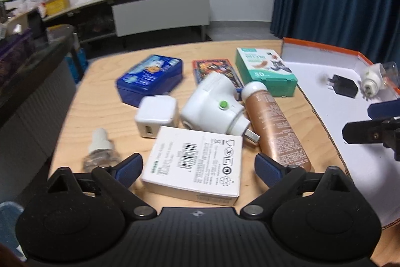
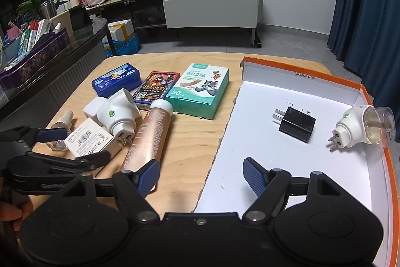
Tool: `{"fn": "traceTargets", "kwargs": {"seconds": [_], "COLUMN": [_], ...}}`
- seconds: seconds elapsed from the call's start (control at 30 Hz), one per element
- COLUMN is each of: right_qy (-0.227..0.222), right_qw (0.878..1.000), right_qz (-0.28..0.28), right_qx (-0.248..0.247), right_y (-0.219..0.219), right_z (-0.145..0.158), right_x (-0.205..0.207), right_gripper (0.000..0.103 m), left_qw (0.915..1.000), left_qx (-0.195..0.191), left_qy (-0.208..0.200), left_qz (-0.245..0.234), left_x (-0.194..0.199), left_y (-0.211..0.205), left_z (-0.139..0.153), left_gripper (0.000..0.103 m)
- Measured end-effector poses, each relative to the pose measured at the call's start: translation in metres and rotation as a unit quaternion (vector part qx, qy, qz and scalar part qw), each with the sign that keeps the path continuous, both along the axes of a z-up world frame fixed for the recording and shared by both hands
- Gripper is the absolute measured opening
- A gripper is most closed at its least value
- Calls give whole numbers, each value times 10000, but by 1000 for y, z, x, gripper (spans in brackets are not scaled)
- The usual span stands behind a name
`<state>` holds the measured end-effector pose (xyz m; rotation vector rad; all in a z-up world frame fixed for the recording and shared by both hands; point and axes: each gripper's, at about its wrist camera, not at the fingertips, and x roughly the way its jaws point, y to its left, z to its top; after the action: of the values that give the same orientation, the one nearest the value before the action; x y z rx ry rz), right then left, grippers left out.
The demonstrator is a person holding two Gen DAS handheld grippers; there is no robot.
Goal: Organize rigid objects
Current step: 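Grasp the white charger box with the left gripper while the right gripper grasps the copper bottle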
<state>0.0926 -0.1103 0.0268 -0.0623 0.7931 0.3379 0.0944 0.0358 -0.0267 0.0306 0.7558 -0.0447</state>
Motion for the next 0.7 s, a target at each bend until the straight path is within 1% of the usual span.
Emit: {"fn": "traceTargets", "kwargs": {"seconds": [0.03, 0.1, 0.2, 0.4, 0.47, 0.53, 0.6, 0.63, 0.7], "right_qy": [13, 33, 105, 301, 378, 398, 429, 485, 543], "right_qw": [10000, 10000, 9999, 9989, 9984, 9987, 9986, 9983, 9983], "right_qz": [5, 20, 86, 197, 249, 250, 254, 245, 173], "right_qx": [7, 18, 99, 300, 340, 205, 153, 188, 132], "right_y": [1, 3, 10, 32, 42, 53, 62, 64, 72], "right_z": [0, -1, -4, -11, -16, -22, -28, -30, -35], "right_x": [1, 3, 8, 32, 41, 49, 57, 62, 69], "right_gripper": [87, 87, 87, 87, 87, 86, 86, 85, 74], "left_qw": [10000, 9999, 9994, 9962, 9959, 9958, 9950, 9945, 9939], "left_qx": [-13, -138, -326, -751, -715, -678, -749, -786, -824], "left_qy": [35, 49, 16, -183, -283, -374, -405, -428, -452], "left_qz": [-14, -35, 88, 401, 474, 498, 520, 538, 574], "left_x": [2, 3, -1, -16, -23, -30, -34, -35, -36], "left_y": [0, 2, 6, 19, 21, 22, 26, 28, 31], "left_z": [-2, -5, -4, 14, 21, 26, 29, 30, 31], "left_gripper": [85, 79, 79, 79, 79, 79, 79, 79, 79]}}
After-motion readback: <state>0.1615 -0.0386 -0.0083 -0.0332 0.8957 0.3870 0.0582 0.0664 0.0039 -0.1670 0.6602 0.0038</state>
